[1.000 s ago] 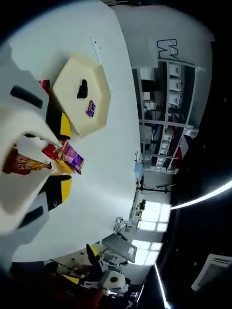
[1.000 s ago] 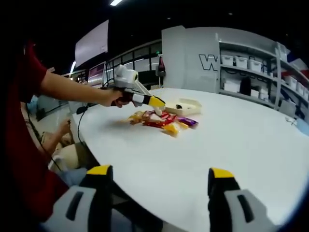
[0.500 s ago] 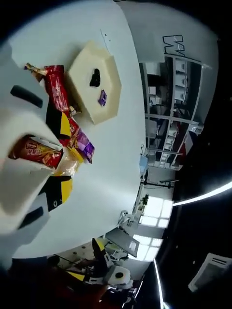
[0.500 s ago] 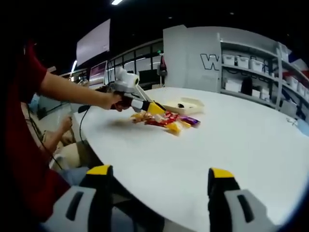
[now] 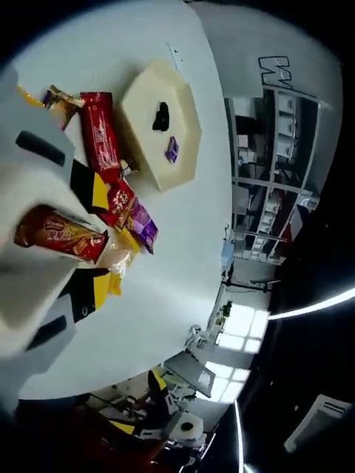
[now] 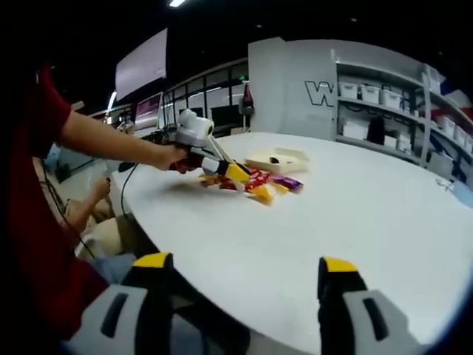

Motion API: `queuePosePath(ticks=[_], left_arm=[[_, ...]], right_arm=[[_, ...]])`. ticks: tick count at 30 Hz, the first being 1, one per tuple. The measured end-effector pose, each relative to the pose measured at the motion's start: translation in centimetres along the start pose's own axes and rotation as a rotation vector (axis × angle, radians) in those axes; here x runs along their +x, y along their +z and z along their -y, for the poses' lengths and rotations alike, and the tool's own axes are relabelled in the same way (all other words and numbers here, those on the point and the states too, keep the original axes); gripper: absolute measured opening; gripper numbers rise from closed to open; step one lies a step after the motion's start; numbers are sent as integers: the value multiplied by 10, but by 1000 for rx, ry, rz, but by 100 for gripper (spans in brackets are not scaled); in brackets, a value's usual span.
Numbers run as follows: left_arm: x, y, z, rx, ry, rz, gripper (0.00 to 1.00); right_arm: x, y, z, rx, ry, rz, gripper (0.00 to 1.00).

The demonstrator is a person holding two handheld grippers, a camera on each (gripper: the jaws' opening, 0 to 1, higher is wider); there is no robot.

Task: Place the target food into the container with the food tongs after gripping and lifting it, then release it inside without dropping or visibly crushing the food.

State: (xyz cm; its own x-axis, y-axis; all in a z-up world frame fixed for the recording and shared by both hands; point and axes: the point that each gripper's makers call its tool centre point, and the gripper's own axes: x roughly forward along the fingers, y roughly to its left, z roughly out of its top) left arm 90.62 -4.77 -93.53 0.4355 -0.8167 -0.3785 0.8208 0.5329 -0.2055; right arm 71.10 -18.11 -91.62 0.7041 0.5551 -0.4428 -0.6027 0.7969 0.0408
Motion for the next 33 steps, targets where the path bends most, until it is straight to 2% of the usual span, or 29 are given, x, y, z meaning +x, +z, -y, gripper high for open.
queuePosePath(ticks=[4,8,10,13,14,16,18,29,33], left_arm=[[0,0,3,6,-20,3,23],[0,-1,4,10,-8,-1,22],[0,-1,3,-28,2,-4,22],[-1,-1,4,-8,11,-10,22],[-3,3,6,23,9,-4,22],[-7,11,7,3,-3,22,22],[-10,19,3,17,10,41,22],[-22,44,-19,19,59,85,22],[-21,50,-28,27,81,82,22]], right_arm=[[3,-4,-1,-6,2,-15,78],[4,-5,-3,-14,8,-26,78],[4,-5,-4,-19,11,-27,78],[3,-5,-5,-16,11,-26,78],[2,-4,-5,-14,10,-21,78],[1,-4,-5,-7,9,-17,78],[1,-5,-5,-9,8,-18,77],[1,-7,-7,-13,12,-23,77],[0,-8,-5,-8,9,-23,77]])
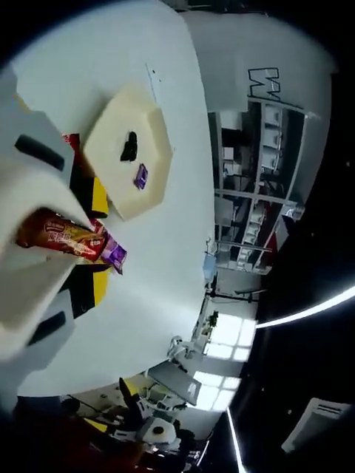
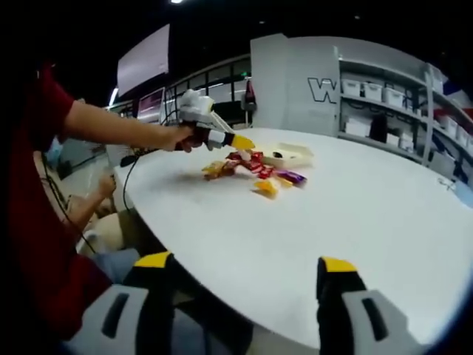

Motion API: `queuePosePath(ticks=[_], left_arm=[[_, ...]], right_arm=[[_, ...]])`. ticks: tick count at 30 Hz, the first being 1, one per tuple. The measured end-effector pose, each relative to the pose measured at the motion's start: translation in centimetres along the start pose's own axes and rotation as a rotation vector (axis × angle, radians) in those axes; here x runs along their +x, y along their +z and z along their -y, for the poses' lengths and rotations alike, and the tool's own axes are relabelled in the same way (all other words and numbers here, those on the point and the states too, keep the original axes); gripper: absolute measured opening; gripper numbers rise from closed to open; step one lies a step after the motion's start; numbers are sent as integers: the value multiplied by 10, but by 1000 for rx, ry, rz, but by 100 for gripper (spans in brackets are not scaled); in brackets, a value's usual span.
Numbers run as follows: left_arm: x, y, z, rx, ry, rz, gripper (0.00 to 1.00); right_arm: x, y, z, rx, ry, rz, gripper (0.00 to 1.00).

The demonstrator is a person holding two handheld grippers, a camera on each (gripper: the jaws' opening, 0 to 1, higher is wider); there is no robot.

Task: Place the target food into the container with the food tongs after gripping and lifting it, then release it inside without dropping or visibly crushing the food.

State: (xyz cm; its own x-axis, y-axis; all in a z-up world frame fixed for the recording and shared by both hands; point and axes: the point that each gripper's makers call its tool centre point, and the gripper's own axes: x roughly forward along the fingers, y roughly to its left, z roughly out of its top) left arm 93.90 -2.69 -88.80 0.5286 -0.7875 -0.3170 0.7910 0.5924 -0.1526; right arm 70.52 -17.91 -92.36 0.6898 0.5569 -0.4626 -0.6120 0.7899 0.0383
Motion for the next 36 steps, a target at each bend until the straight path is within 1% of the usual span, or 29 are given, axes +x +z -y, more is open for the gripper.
queuePosePath(ticks=[7,9,11,14,17,18,19,20,21,22,23,25,27,31,36], left_arm=[[10,11,-19,-1,34,11,22],[11,13,-21,3,38,11,22],[14,17,-28,-3,59,14,23],[16,21,-34,3,72,15,23],[20,25,-42,8,98,18,23],[22,26,-48,9,121,15,23],[23,25,-51,12,128,9,24],[24,26,-58,58,160,14,25],[24,30,-60,107,174,33,26],[24,33,-63,128,190,41,26],[24,33,-62,120,185,45,26],[23,40,-53,72,137,81,26],[21,39,-54,103,155,65,26],[15,37,-51,100,143,58,27],[6,25,-48,94,134,38,27]], right_arm=[[-1,1,5,11,-9,7,77],[-1,2,7,12,-13,9,77],[-2,1,9,15,-16,8,77],[-2,0,10,18,-20,4,77],[-3,-1,13,30,-25,7,77],[-2,-2,14,38,-27,5,77],[-2,-2,15,39,-29,3,77],[-2,-2,17,37,-36,1,77],[-2,-1,18,36,-39,2,77],[-2,0,19,37,-41,7,77],[-3,2,19,42,-42,13,77],[-3,4,20,42,-40,20,77],[-2,4,20,38,-38,13,77],[0,4,19,26,-31,5,77],[1,4,13,20,-19,7,76]])
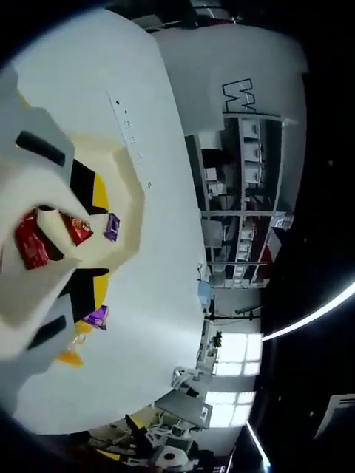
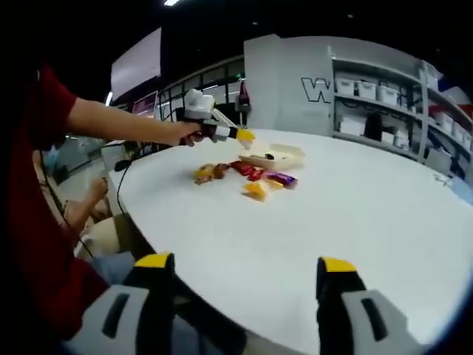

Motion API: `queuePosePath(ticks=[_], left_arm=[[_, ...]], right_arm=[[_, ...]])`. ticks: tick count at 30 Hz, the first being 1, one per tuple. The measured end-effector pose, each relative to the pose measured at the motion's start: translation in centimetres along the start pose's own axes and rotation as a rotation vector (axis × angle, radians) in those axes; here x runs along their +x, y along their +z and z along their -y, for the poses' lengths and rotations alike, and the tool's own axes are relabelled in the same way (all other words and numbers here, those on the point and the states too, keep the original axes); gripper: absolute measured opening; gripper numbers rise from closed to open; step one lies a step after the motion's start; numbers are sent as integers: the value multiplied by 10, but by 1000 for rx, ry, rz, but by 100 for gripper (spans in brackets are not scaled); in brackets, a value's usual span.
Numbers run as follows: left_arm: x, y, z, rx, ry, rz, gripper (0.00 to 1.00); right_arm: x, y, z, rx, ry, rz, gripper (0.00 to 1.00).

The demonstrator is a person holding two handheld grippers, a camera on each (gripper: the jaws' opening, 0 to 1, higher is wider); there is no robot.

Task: Place the target food into the container with the food tongs after gripping and lifting it, then release it inside without dropping or visibly crushing the food.

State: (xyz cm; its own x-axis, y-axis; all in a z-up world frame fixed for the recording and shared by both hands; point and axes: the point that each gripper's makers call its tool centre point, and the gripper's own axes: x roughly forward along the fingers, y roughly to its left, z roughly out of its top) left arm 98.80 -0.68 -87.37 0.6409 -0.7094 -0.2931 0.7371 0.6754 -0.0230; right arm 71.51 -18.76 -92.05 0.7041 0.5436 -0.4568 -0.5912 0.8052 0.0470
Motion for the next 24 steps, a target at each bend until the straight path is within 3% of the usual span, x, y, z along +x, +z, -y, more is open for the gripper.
queuePosePath(ticks=[11,21,24], left_arm=[[-4,-24,13,-23,-32,-43,27],[2,-50,13,-64,-25,-80,27],[1,-51,11,-93,-19,-66,27]], right_arm=[[-3,-1,-5,-5,8,-2,76],[-4,0,-5,-11,9,-4,76],[-4,1,-5,-13,8,-2,76]])
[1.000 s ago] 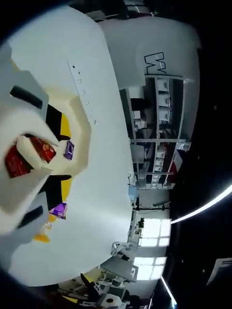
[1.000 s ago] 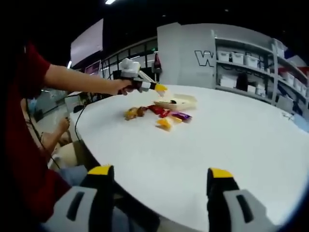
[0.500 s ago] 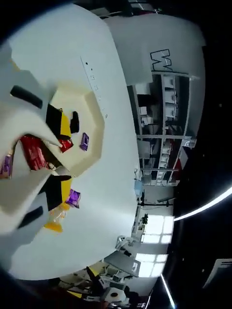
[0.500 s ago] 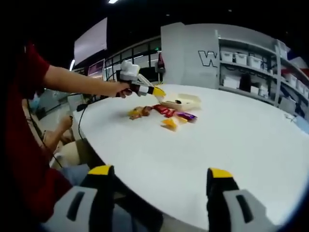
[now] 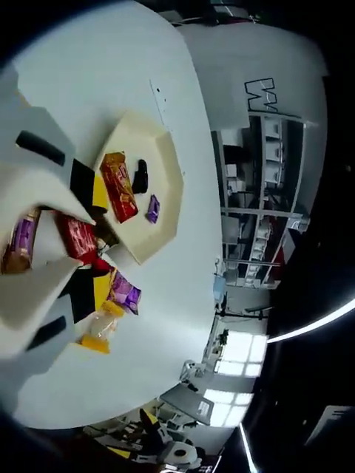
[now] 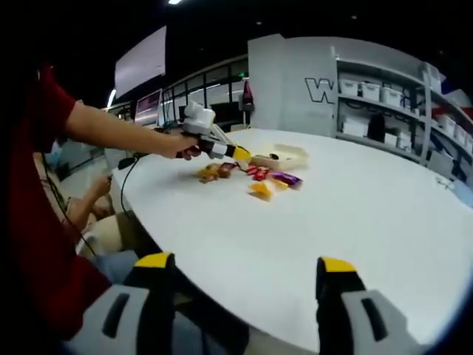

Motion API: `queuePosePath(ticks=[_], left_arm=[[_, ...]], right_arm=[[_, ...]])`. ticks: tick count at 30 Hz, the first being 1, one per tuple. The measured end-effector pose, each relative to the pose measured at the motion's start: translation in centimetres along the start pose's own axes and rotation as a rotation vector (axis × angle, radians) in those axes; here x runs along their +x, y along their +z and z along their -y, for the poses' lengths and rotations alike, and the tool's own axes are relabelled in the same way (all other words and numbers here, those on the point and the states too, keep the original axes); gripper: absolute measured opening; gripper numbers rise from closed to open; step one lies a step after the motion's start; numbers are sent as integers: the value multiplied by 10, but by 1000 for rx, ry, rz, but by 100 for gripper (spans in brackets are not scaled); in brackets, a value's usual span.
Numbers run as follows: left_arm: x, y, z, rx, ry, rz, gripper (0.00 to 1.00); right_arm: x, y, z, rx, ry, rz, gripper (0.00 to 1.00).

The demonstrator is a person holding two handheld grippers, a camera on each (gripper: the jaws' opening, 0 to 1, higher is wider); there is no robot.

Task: Place the target food into the container with the food tongs after gripping and lifting it, then release it inside without dropping or visibly crushing the food.

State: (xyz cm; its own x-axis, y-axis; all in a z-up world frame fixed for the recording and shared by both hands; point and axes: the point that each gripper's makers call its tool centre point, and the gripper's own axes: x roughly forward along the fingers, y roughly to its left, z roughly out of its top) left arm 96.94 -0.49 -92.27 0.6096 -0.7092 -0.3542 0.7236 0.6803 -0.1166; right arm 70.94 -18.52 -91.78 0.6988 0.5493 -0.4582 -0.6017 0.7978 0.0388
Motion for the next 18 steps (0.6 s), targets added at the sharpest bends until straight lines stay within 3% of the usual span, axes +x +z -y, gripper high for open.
queuePosePath(ticks=[7,14,16,18], left_arm=[[-8,-2,5,-124,38,21,27],[-21,-6,26,-125,6,7,27],[-25,7,17,-44,38,61,27],[-27,12,7,-32,69,77,27]], right_arm=[[4,8,-1,-16,5,5,76],[7,7,-8,-29,25,0,76],[7,6,-8,-31,25,-3,76],[7,5,-9,-30,27,-6,75]])
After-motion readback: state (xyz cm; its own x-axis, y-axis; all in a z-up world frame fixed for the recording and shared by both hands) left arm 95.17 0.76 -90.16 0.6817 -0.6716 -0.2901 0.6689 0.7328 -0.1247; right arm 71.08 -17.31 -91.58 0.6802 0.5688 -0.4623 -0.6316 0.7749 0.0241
